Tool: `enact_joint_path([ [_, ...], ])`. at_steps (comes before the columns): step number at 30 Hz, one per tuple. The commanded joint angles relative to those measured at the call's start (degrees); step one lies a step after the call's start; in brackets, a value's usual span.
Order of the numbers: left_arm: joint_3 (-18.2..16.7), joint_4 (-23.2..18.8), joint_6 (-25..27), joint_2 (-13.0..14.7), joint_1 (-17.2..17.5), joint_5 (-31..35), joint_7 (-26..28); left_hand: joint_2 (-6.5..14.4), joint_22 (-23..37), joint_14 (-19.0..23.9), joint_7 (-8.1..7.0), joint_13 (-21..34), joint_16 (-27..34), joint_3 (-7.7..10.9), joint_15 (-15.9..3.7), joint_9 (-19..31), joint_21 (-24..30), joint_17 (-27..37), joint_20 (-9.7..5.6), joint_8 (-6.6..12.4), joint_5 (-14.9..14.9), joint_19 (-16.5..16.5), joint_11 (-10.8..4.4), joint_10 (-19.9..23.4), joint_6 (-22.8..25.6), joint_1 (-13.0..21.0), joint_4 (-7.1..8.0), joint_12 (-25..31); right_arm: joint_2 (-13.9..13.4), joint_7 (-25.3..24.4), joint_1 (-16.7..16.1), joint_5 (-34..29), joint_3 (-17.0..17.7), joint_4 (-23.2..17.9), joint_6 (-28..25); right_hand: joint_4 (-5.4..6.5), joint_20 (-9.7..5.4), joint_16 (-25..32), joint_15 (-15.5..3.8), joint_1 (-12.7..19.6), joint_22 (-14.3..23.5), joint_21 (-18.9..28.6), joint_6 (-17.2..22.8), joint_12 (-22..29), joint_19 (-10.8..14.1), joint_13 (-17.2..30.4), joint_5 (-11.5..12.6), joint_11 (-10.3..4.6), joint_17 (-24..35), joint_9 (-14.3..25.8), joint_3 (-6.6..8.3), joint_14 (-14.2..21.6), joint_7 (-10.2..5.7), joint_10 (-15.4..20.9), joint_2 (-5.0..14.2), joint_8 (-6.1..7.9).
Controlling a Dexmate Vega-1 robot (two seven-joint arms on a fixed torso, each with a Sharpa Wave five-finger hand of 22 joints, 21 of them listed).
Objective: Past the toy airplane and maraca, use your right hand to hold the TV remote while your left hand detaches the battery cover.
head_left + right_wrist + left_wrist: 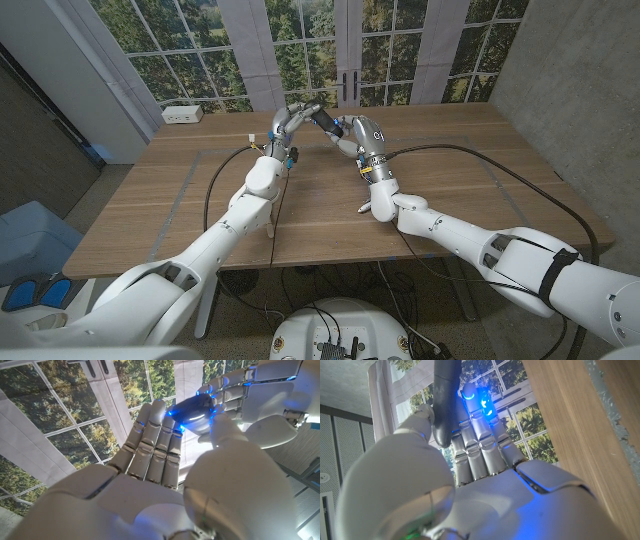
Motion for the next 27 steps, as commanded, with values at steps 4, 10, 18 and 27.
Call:
enact_joint_path([
  [4, -2.22, 3.14, -1.71, -2.89, -0.24, -12.97, -13.19, 7.54, -0.35, 9.95, -0.19, -1.84, 0.95, 9.21, -7.0, 7.29, 2.36, 0.6, -2.14, 10.58, 0.9, 1.93, -8.26, 15.7, 9.04, -13.58, 11.57, -0.6, -0.7, -0.36, -0.66, 0.19, 0.43, -1.11, -0.25, 2.02, -2.29, -0.23, -6.04, 4.97, 0.07, 0.65, 5.82, -0.04, -0.28, 0.44, 0.2, -6.9, 0.56, 0.45, 5.61, 2.08, -4.77, 7.67, 5.69, 0.31],
  [10, -2.25, 2.84, -0.89, -2.5, -0.27, -14.06, -15.33, 6.79, -3.17, 11.87, 0.39, -4.4, 0.25, 8.62, -6.63, 2.11, 2.52, -1.23, -2.26, 9.48, 1.93, 3.34, -6.96, 17.69, 13.77, -19.93, 14.13, -0.42, -1.37, -0.14, -1.45, -0.04, 0.84, -2.91, -1.12, 1.97, -2.3, -0.45, -6.07, 4.93, 0.05, 0.89, 5.83, -0.18, -0.36, 0.56, 0.19, -6.98, 0.91, 0.45, 5.83, 2.11, -4.88, 7.71, 5.63, 0.3],
  [18, -1.91, 0.31, 0.01, -1.06, 0.64, -12.07, -13.63, 8.23, -4.69, 4.45, -2.66, -3.28, -3.56, 11.86, -7.09, -1.42, 2.76, -1.57, -2.01, 4.74, 1.7, -1.58, -7.97, 9.08, 6.85, -23.0, 13.45, -4.2, -1.86, 0.38, -2.24, -0.31, 1.31, -4.57, -1.85, 1.99, -2.37, -0.61, -6.06, 4.81, 0.03, 1.14, 5.87, -0.38, -0.48, 0.56, 0.18, -6.81, 1.29, 0.45, 6.03, 2.28, -4.82, 7.84, 5.6, 0.3],
  [27, -2.03, -0.93, -0.79, -0.5, 1.58, -11.27, -12.95, 8.09, -5.01, 3.36, -2.87, -4.09, -4.4, 12.77, -7.14, -2.11, 2.96, -1.82, -2.6, 3.88, 1.48, -3.13, -7.91, 8.01, 6.19, -23.56, 13.2, -5.57, -2.38, 0.89, -3.13, -0.67, 1.8, -6.36, -2.53, 1.91, -2.42, -0.84, -6.13, 4.77, 0.01, 1.41, 5.83, -0.58, -0.63, 0.71, 0.18, -6.97, 1.68, 0.46, 6.29, 2.37, -4.73, 7.86, 5.53, 0.26],
])
